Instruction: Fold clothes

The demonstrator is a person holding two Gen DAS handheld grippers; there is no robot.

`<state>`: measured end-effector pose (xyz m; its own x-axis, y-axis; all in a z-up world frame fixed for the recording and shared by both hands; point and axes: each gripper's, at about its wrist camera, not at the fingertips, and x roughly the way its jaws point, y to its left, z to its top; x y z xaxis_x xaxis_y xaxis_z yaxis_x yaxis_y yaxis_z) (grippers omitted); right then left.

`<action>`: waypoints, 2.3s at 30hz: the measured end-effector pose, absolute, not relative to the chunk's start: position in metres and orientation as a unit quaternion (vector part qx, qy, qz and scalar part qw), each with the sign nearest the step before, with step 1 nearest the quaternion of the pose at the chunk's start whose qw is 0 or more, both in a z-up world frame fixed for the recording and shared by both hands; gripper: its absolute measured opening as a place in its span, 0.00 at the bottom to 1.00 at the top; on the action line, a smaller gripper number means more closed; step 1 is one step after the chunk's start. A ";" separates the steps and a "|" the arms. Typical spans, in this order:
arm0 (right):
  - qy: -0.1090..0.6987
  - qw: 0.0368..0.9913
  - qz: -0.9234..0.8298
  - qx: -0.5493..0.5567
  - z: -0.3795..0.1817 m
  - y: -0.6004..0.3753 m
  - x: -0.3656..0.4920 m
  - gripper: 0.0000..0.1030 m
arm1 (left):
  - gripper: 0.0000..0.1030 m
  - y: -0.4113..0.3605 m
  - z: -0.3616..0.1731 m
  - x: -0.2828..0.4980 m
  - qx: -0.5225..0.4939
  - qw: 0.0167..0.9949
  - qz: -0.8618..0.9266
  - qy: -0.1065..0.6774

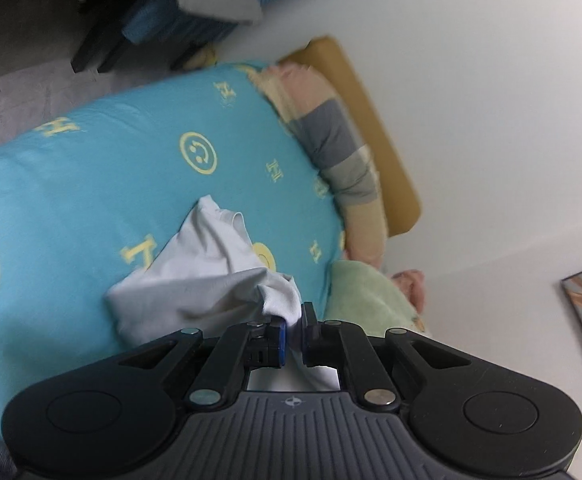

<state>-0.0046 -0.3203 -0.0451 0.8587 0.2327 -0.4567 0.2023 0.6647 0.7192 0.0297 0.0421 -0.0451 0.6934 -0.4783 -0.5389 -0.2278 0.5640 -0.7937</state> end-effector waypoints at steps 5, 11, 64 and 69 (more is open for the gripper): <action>0.297 0.864 -0.011 0.406 -0.075 -0.325 0.092 0.09 | 0.07 0.030 -0.076 0.112 -0.422 0.812 -0.056 0.399; 0.306 0.862 0.004 0.403 -0.107 -0.331 0.126 0.09 | 0.07 0.021 -0.117 0.150 -0.371 0.838 -0.071 0.393; 0.385 0.913 0.070 0.114 -0.142 -0.261 0.102 0.41 | 0.89 -0.043 -0.147 0.088 -0.080 0.870 -0.086 0.478; 0.386 0.910 0.068 0.137 -0.138 -0.265 0.091 0.44 | 0.89 -0.027 -0.126 0.067 -0.136 0.869 -0.090 0.466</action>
